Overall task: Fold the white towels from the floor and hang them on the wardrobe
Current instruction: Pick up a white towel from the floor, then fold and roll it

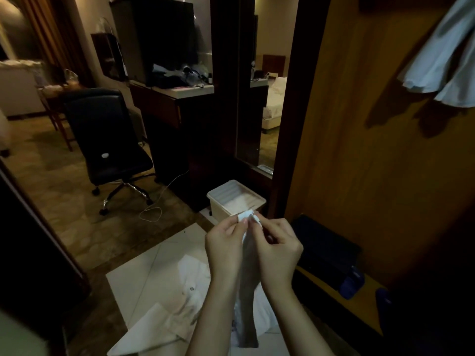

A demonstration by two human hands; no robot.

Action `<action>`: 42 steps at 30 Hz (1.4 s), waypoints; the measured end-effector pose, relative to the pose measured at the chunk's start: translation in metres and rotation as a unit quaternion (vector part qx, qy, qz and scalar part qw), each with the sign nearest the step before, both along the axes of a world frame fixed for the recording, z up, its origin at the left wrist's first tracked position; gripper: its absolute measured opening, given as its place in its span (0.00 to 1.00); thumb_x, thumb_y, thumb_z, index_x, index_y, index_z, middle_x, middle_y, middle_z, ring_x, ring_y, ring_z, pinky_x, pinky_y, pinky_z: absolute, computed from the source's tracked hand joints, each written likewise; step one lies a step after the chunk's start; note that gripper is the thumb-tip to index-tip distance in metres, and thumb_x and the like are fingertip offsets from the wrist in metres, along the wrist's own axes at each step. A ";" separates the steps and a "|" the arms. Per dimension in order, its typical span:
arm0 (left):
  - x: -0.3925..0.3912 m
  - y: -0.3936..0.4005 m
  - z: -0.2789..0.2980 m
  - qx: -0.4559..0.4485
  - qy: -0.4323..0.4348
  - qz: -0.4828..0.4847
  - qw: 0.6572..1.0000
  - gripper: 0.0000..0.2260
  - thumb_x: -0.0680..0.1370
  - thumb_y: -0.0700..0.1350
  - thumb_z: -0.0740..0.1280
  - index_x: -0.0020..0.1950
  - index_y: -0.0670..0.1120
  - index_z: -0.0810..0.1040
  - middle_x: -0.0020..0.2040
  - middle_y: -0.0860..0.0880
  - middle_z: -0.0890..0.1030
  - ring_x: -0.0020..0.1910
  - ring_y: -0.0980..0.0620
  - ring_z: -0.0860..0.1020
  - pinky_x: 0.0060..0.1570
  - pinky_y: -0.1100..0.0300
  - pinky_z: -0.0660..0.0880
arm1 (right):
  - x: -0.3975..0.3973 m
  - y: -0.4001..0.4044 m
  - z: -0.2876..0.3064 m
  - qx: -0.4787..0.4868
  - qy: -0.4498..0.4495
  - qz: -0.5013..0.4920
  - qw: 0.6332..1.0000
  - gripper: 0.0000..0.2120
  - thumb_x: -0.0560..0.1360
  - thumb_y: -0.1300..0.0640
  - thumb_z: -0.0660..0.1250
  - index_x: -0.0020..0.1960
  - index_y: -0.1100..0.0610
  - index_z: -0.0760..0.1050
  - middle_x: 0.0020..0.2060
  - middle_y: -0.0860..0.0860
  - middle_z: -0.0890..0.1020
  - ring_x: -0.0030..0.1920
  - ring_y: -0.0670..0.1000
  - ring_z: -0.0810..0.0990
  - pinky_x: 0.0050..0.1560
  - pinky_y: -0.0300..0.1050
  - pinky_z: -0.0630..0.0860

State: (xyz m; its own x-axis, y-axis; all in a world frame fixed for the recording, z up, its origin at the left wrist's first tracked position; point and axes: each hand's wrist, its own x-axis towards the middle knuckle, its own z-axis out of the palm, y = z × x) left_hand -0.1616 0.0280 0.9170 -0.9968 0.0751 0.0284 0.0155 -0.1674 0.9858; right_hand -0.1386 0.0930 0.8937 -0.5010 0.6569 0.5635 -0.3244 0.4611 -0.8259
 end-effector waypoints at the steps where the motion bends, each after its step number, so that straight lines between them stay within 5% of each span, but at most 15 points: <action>1: 0.001 0.001 0.001 0.015 -0.006 -0.028 0.999 0.10 0.78 0.37 0.63 0.46 0.48 0.82 0.38 0.51 0.85 0.42 0.55 0.83 0.37 0.69 0.76 | 0.000 -0.001 -0.002 0.010 -0.004 0.010 1.000 0.09 0.72 0.65 0.71 0.51 0.58 0.83 0.36 0.47 0.79 0.38 0.43 0.79 0.36 0.28 0.72; 4: -0.001 -0.002 -0.004 0.020 -0.012 -0.070 0.997 0.11 0.80 0.36 0.60 0.51 0.42 0.82 0.44 0.45 0.85 0.47 0.48 0.83 0.43 0.60 0.78 | -0.002 0.003 -0.006 -0.031 -0.040 0.090 0.995 0.06 0.76 0.59 0.68 0.49 0.54 0.84 0.37 0.49 0.80 0.39 0.46 0.80 0.37 0.36 0.76; 7: -0.007 -0.009 -0.010 0.023 -0.024 -0.065 0.997 0.10 0.81 0.40 0.60 0.52 0.46 0.82 0.47 0.48 0.85 0.49 0.52 0.83 0.43 0.64 0.77 | -0.001 0.016 -0.005 -0.035 -0.107 0.184 0.977 0.12 0.79 0.57 0.63 0.42 0.53 0.83 0.36 0.51 0.79 0.39 0.51 0.79 0.41 0.47 0.77; 10: -0.008 -0.016 -0.011 0.024 -0.031 -0.093 0.995 0.10 0.81 0.42 0.61 0.49 0.52 0.81 0.45 0.53 0.84 0.47 0.56 0.82 0.41 0.69 0.76 | 0.001 0.021 -0.005 -0.046 -0.159 0.210 0.964 0.11 0.77 0.63 0.66 0.52 0.49 0.81 0.44 0.48 0.82 0.46 0.45 0.81 0.45 0.39 0.78; 15: -0.007 -0.025 -0.014 -0.045 0.023 -0.157 0.986 0.08 0.77 0.39 0.67 0.55 0.45 0.81 0.45 0.50 0.86 0.45 0.53 0.84 0.41 0.67 0.77 | 0.008 0.023 -0.006 -0.095 -0.155 0.189 0.965 0.11 0.73 0.63 0.71 0.50 0.48 0.81 0.47 0.46 0.84 0.49 0.42 0.82 0.49 0.36 0.79; 20: -0.015 -0.042 -0.020 -0.114 0.052 -0.191 0.973 0.07 0.77 0.42 0.67 0.54 0.47 0.81 0.46 0.50 0.86 0.45 0.55 0.83 0.42 0.69 0.76 | 0.007 0.034 -0.010 0.031 -0.202 0.155 0.967 0.14 0.67 0.55 0.77 0.50 0.49 0.78 0.46 0.48 0.78 0.44 0.42 0.76 0.42 0.32 0.74; 24: -0.017 -0.049 -0.022 -0.131 0.056 -0.224 0.964 0.08 0.79 0.40 0.64 0.52 0.49 0.81 0.45 0.50 0.85 0.44 0.54 0.83 0.42 0.67 0.75 | 0.008 0.045 -0.012 0.057 -0.226 0.168 0.958 0.18 0.63 0.52 0.79 0.46 0.50 0.73 0.47 0.46 0.76 0.49 0.44 0.75 0.45 0.37 0.74; 30: -0.021 -0.057 -0.023 -0.113 0.079 -0.230 0.963 0.08 0.79 0.38 0.64 0.55 0.42 0.80 0.47 0.47 0.85 0.47 0.52 0.83 0.42 0.65 0.76 | 0.016 0.060 -0.004 0.139 -0.316 0.222 0.912 0.13 0.63 0.50 0.78 0.38 0.46 0.74 0.55 0.42 0.74 0.59 0.41 0.68 0.50 0.27 0.64; 34: -0.023 -0.068 -0.023 -0.095 0.107 -0.251 0.957 0.07 0.78 0.35 0.63 0.53 0.37 0.79 0.44 0.49 0.84 0.45 0.56 0.81 0.43 0.68 0.74 | 0.017 0.068 -0.011 0.174 -0.383 0.268 0.867 0.17 0.63 0.45 0.78 0.49 0.52 0.82 0.56 0.43 0.76 0.59 0.42 0.73 0.60 0.41 0.72; 36: -0.023 -0.077 -0.024 -0.097 0.116 -0.246 0.957 0.07 0.78 0.34 0.62 0.51 0.38 0.79 0.41 0.52 0.83 0.44 0.59 0.80 0.43 0.70 0.73 | 0.018 0.068 -0.011 0.200 -0.397 0.255 0.859 0.21 0.64 0.44 0.77 0.51 0.54 0.83 0.54 0.43 0.77 0.57 0.42 0.73 0.59 0.41 0.71; 42: -0.029 -0.091 -0.037 -0.130 0.116 -0.183 0.968 0.07 0.78 0.34 0.64 0.48 0.43 0.81 0.42 0.55 0.83 0.45 0.60 0.80 0.45 0.70 0.74 | 0.014 0.068 -0.011 0.382 -0.406 0.129 0.820 0.09 0.71 0.47 0.72 0.47 0.50 0.84 0.43 0.46 0.80 0.46 0.45 0.71 0.52 0.43 0.67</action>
